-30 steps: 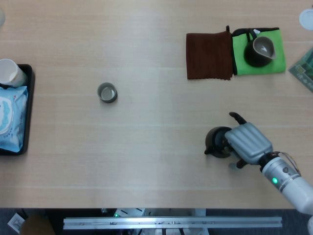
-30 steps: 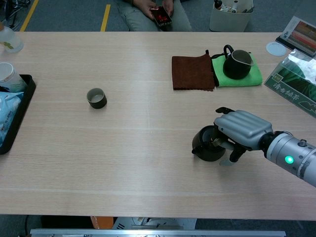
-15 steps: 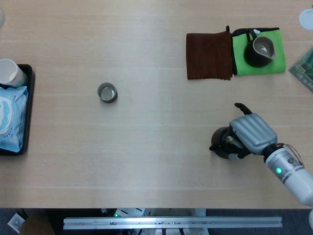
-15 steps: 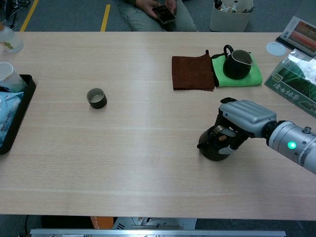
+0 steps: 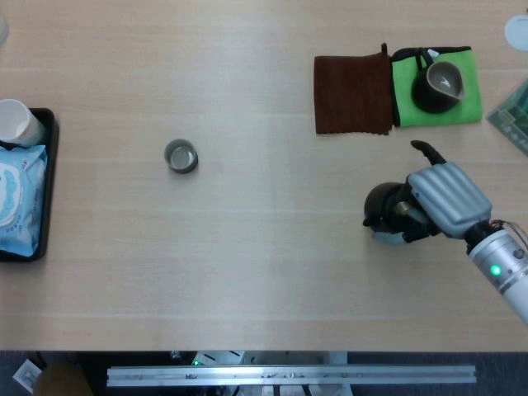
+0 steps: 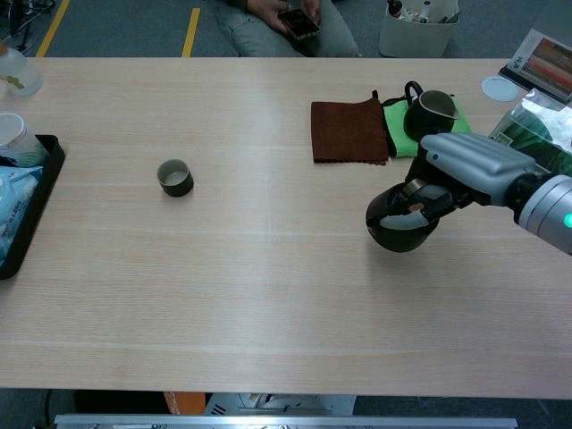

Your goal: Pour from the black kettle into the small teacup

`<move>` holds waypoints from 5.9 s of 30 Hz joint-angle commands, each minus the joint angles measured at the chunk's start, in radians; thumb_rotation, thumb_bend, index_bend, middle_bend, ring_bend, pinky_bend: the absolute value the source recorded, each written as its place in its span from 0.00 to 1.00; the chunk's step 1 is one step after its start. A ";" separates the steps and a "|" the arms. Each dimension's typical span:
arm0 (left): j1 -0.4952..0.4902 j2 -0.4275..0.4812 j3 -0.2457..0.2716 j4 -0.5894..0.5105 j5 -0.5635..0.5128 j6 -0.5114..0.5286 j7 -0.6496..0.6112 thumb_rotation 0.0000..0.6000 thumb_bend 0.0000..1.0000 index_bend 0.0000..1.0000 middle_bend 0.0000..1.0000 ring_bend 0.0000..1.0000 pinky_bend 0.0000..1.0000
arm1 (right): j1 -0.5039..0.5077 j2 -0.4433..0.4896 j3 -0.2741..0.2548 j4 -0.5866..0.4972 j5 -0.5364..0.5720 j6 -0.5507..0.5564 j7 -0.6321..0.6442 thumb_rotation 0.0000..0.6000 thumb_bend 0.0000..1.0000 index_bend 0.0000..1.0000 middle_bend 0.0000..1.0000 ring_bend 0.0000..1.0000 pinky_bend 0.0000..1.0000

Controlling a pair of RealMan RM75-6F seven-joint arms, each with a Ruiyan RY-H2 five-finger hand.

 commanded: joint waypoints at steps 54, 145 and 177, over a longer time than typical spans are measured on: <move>-0.056 -0.026 -0.015 0.008 0.035 -0.052 0.028 1.00 0.30 0.14 0.08 0.01 0.04 | -0.112 0.079 0.035 -0.031 -0.191 0.239 -0.034 0.87 0.37 1.00 0.99 0.93 0.05; -0.868 -0.730 -0.171 0.481 -1.010 -0.716 0.605 1.00 0.30 0.23 0.09 0.03 0.04 | -0.070 0.130 0.143 -0.103 -0.066 0.237 -0.050 0.87 0.29 1.00 0.99 0.93 0.05; -0.870 -0.715 -0.137 0.300 -0.907 -0.633 0.605 1.00 0.30 0.40 0.17 0.09 0.04 | -0.072 0.133 0.133 -0.099 -0.074 0.228 -0.027 0.88 0.29 1.00 0.99 0.93 0.05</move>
